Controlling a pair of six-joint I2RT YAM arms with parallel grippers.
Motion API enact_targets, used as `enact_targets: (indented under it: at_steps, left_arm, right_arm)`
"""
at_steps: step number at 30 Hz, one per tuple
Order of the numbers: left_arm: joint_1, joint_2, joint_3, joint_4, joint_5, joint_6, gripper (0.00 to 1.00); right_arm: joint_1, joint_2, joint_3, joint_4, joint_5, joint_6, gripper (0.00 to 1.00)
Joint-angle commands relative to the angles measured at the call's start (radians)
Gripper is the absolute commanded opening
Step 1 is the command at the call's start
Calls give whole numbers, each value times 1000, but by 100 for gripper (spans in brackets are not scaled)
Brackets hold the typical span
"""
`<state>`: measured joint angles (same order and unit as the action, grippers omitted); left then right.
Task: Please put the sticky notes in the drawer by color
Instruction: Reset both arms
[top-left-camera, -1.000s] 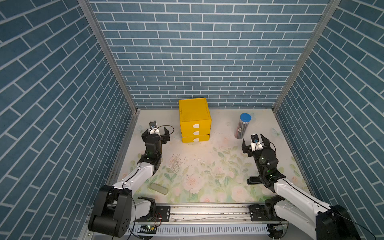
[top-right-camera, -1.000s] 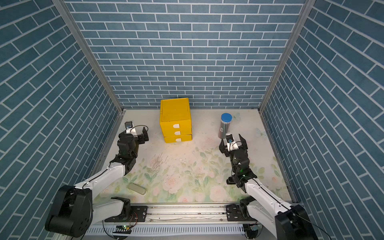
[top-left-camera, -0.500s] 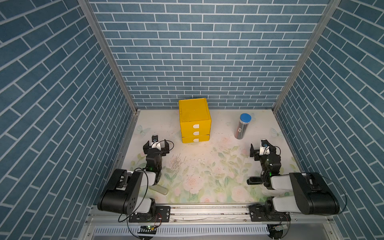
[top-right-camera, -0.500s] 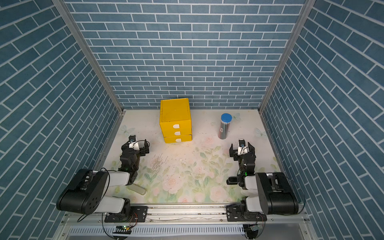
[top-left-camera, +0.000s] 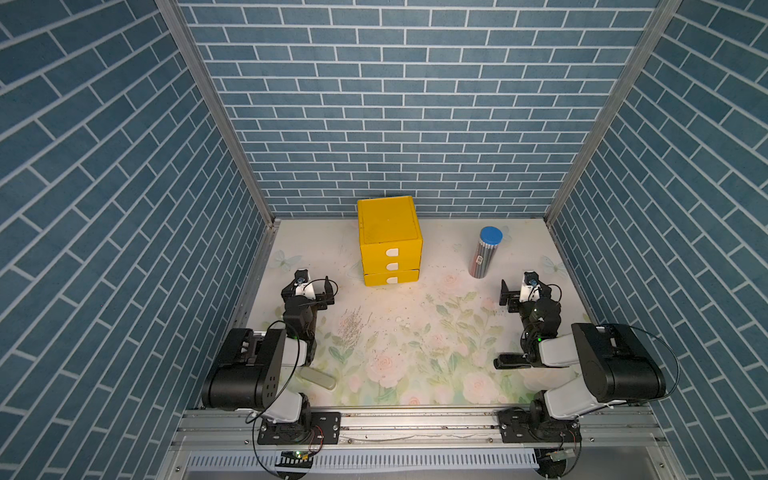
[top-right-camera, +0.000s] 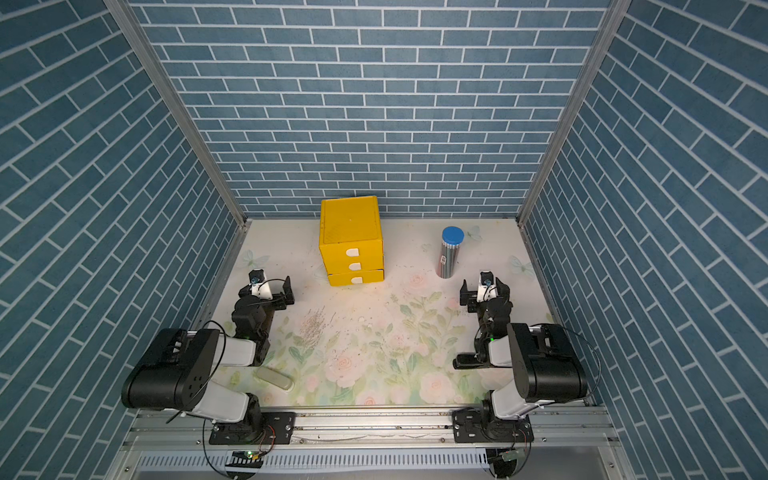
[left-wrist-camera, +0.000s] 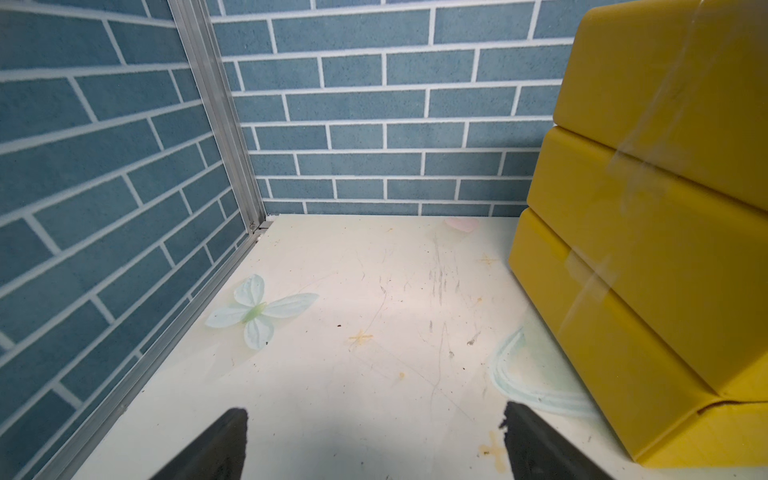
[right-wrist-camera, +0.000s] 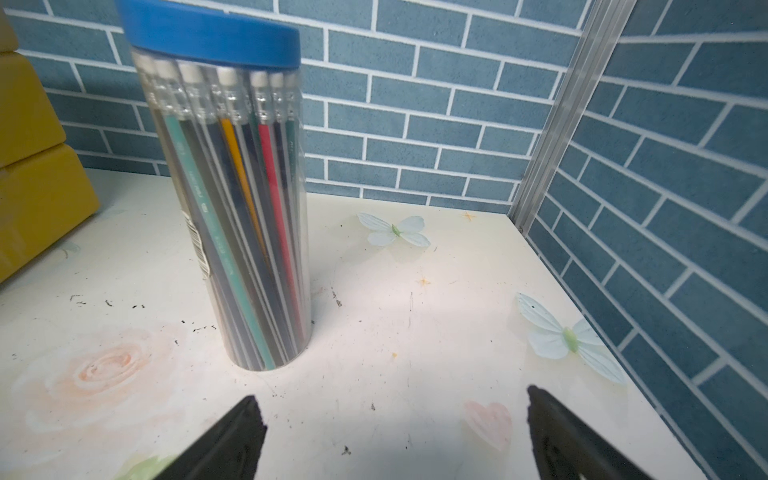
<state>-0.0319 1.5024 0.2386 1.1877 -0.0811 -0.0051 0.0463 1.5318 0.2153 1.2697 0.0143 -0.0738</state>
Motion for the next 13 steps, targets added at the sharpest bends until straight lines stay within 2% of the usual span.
enact_targets:
  at_steps: [1,13]
  left_arm:
    - [1,3,-3,26,13,-5,100]
    - [1,4,-4,27,12,-6,100]
  right_arm:
    - [-3,4,7,14,2,37,100]
    - [-3,0,5,12,4,35,100]
